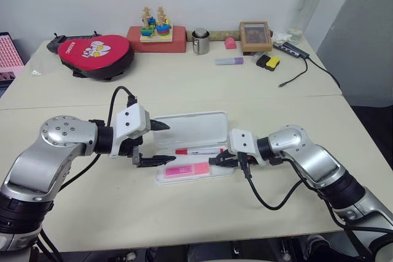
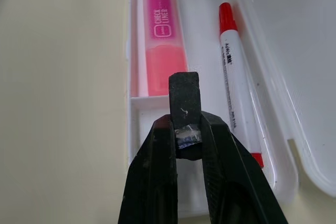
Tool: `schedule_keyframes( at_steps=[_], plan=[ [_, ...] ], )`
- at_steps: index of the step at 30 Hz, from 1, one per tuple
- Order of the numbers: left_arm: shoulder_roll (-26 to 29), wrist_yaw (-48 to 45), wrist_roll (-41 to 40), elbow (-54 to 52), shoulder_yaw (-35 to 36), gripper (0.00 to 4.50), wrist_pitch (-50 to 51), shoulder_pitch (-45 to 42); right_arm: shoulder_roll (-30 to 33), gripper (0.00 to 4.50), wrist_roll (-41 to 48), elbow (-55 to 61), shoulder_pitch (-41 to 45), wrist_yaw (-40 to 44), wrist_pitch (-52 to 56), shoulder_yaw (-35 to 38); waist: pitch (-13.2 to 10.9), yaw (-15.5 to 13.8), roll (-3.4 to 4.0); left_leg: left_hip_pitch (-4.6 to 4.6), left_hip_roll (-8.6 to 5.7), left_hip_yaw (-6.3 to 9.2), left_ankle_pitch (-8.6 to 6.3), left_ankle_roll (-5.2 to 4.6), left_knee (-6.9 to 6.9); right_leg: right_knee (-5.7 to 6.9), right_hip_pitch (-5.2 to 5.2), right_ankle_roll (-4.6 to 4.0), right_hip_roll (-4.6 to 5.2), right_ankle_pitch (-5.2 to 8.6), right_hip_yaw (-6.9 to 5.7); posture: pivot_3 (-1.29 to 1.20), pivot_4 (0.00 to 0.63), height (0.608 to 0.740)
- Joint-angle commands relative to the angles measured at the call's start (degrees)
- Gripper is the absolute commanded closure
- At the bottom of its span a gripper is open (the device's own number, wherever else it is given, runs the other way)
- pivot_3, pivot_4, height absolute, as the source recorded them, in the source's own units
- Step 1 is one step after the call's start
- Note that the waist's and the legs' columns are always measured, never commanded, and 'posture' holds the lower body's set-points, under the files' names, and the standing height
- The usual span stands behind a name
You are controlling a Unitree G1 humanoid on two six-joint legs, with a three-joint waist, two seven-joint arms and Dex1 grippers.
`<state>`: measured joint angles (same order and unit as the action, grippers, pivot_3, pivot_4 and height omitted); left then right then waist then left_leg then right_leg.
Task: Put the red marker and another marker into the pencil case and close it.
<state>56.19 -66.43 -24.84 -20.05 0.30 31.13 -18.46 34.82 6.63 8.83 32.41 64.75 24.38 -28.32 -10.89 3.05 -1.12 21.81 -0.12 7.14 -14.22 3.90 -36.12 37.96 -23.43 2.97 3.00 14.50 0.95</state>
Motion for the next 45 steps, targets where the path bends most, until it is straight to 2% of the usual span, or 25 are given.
schedule_keyframes(
  at_steps=[1, 3, 7, 9, 15, 23, 26, 27, 28, 32, 37, 41, 42, 43, 45],
  plan=[
    [0.17, 0.02, 0.16, -0.53, 0.37, 0.0, -0.72, -0.53, 0.45, 3.29, 0.84, 2.62, 1.48, 1.16, 1.21, 1.87, 0.0, -0.01, 0.0, 0.0, 0.0, 0.0, 0.0, 0.0, 0.0, 0.0, 0.0, 0.0, 0.0, 0.0, 0.0, 0.0, 0.15, 0.74],
    [0.16, 0.07, 0.18, -0.46, 0.39, 0.0, -0.77, -0.51, 0.35, 2.76, 1.11, 2.92, 1.66, 1.3, 1.69, 2.26, 0.0, -0.02, 0.0, -0.01, 0.0, 0.0, 0.0, 0.0, 0.0, 0.01, 0.0, 0.0, 0.0, 0.0, 0.0, 0.0, 0.15, 0.74],
    [0.02, 0.34, 0.17, -0.62, 0.53, 0.0, -0.83, -0.08, 0.4, 2.02, 3.52, 4.73, 2.72, 2.21, 3.84, 4.31, 0.0, 0.0, 0.0, -0.01, 0.0, 0.01, 0.0, 0.0, 0.0, 0.02, 0.0, 0.0, 0.0, 0.0, -0.01, 0.0, 0.15, 0.74],
    [-0.05, 0.4, 0.22, -0.6, 0.53, 0.0, -0.94, 0.03, 0.51, 1.47, 4.46, 5.42, 3.02, 2.49, 4.96, 5.05, 0.0, 0.0, 0.0, -0.01, 0.0, 0.0, 0.0, 0.0, -0.01, 0.02, 0.0, 0.0, 0.0, 0.0, 0.0, 0.0, 0.15, 0.74],
    [-0.21, 0.78, -0.05, -0.61, 0.78, 0.0, -0.88, 0.29, 1.13, 0.24, 6.32, 7.06, 3.47, 2.45, 7.2, 7.19, 0.0, -0.01, 0.0, 0.0, 0.0, 0.03, 0.0, 0.0, 0.0, 0.02, 0.0, 0.0, 0.0, 0.0, -0.02, 0.0, 0.15, 0.74],
    [-0.21, 1.54, -1.83, -1.58, 2.5, 0.0, 0.53, 1.22, 5.6, 0.24, 8.27, 5.71, 4.57, 4.48, 8.38, 11.19, 0.0, -0.09, 0.0, 0.0, 0.0, 0.02, 0.0, 0.0, -0.01, 0.02, 0.0, -0.02, 0.0, -0.01, -0.01, 0.0, 0.15, 0.74],
    [-0.27, 2.4, -3.54, -2.7, 4.24, 0.0, 1.91, 1.9, 7.07, 0.24, 5.02, -1.12, 6.24, 3.1, 5.1, 11.7, 0.0, 0.06, 0.0, -0.02, 0.0, 0.02, 0.0, 0.0, 0.0, 0.02, 0.0, -0.02, 0.0, -0.01, -0.02, 0.0, 0.15, 0.74],
    [-0.29, 2.72, -4.12, -3.12, 4.82, 0.0, 2.4, 2.17, 7.3, 0.59, 4.23, -3.17, 6.83, 2.57, 4.37, 11.89, 0.0, 0.12, 0.0, -0.02, 0.01, 0.01, 0.0, 0.0, 0.0, 0.02, 0.0, -0.02, 0.0, -0.01, -0.01, 0.0, 0.15, 0.74],
    [-0.27, 2.97, -4.51, -3.4, 5.15, 0.0, 2.69, 2.36, 7.33, 0.66, 3.82, -4.38, 7.2, 2.33, 3.9, 12.0, 0.0, 0.09, 0.0, -0.02, 0.0, -0.01, 0.0, 0.0, -0.01, 0.02, 0.0, -0.02, 0.0, -0.01, 0.0, 0.0, 0.15, 0.74],
    [0.21, 3.49, -5.94, -5.05, 6.61, 0.0, 3.96, 3.85, 6.93, 1.81, 2.47, -7.57, 7.88, 2.5, 1.05, 11.57, 0.0, 0.06, 0.0, -0.02, 0.0, -0.02, 0.0, 0.0, -0.01, 0.02, 0.0, -0.04, 0.01, -0.02, 0.01, 0.0, 0.15, 0.74],
    [0.54, 5.14, -9.11, -8.02, 10.54, 0.0, 7.28, 6.48, 3.1, 3.17, -1.86, -16.88, 10.46, -0.7, -4.42, 10.27, 0.0, 0.29, 0.0, -0.02, 0.0, -0.05, 0.0, 0.0, 0.0, 0.02, 0.0, -0.12, 0.01, -0.07, 0.04, 0.0, 0.15, 0.74],
    [2.15, 5.17, -10.05, -9.79, 13.34, 0.0, 8.53, 8.93, 0.56, 3.99, -2.76, -20.15, 11.83, -0.91, -6.47, 10.55, 0.0, 0.21, 0.0, -0.03, 0.01, -0.02, 0.0, 0.0, 0.0, 0.03, 0.0, -0.2, 0.01, -0.12, 0.01, 0.0, 0.15, 0.74],
    [2.68, 5.36, -10.55, -10.18, 14.68, 0.0, 9.4, 9.58, -0.23, 4.32, -3.08, -21.13, 12.33, -1.12, -7.07, 10.54, 0.0, 0.22, 0.0, -0.02, 0.0, -0.02, 0.0, 0.0, 0.0, 0.03, 0.0, -0.22, 0.01, -0.13, 0.02, 0.0, 0.15, 0.74],
    [3.08, 5.57, -11.02, -10.59, 15.99, 0.0, 10.16, 10.22, -1.07, 4.47, -3.35, -22.17, 12.87, -1.35, -7.51, 10.58, 0.0, 0.22, 0.0, -0.02, 0.01, -0.02, 0.0, 0.0, 0.0, 0.02, 0.0, -0.24, 0.01, -0.14, 0.02, 0.0, 0.15, 0.74],
    [3.39, 6.2, -11.84, -11.48, 18.03, 0.0, 11.2, 11.41, -2.4, 4.47, -4.06, -24.17, 13.8, -1.99, -8.88, 10.53, 0.0, 0.26, 0.0, -0.02, 0.0, -0.04, 0.0, 0.0, 0.0, 0.01, -0.01, -0.24, 0.01, -0.14, 0.04, 0.0, 0.15, 0.74]
  ],
)
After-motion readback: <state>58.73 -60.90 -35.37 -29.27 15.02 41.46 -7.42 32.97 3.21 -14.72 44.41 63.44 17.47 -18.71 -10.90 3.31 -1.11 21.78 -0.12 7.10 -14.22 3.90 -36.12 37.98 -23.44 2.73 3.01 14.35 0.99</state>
